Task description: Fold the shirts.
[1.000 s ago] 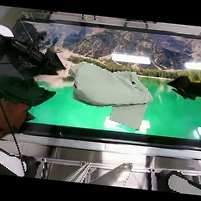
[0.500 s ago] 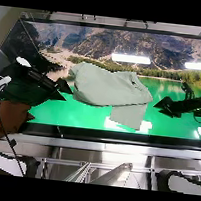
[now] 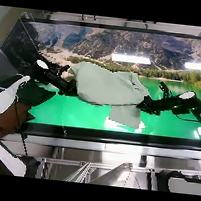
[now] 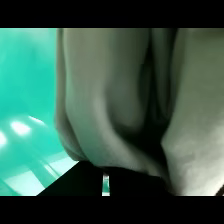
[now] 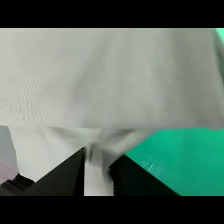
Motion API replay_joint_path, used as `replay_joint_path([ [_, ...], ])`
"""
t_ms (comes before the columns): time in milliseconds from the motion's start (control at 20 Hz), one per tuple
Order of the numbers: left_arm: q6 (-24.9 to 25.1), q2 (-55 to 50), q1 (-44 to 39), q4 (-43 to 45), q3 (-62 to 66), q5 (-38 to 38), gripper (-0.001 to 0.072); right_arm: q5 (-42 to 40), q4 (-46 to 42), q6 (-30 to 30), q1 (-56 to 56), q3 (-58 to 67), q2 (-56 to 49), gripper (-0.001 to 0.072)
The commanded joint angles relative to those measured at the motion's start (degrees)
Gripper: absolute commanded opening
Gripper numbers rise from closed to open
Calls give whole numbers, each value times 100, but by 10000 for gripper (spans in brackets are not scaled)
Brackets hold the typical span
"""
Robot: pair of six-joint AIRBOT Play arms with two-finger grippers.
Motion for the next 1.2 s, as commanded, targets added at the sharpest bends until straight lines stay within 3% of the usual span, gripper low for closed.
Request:
replay_joint_path([
  [0, -46, -356, -57, 11, 667, -623, 1, 92, 686, -476, 98, 4, -46, 19],
  [300, -42, 501, 2, -96, 855, -1626, 1, 997, 942, -826, -63, 20, 562, 13],
  [550, 96, 2420, 125, -1169, 894, -2009, 2, 1849, 2761, -1239, -861, 479, 2577, 12],
  [700, 83, 3510, 363, -1725, 1530, -2052, 12, 1727, 3436, -1322, -1475, 1222, 3989, 13],
  [900, 107, 4478, 870, -1934, 2865, -1591, 28, 599, 3289, -1655, -2358, 2326, 5488, 13],
  [1000, 111, 4693, 1095, -1939, 3202, -1335, 29, 164, 2905, -1690, -2524, 2621, 5799, 12],
  [1150, 111, 4463, 1106, -1943, 3381, -1475, 29, 186, 2865, -1711, -2487, 2651, 5554, 13],
])
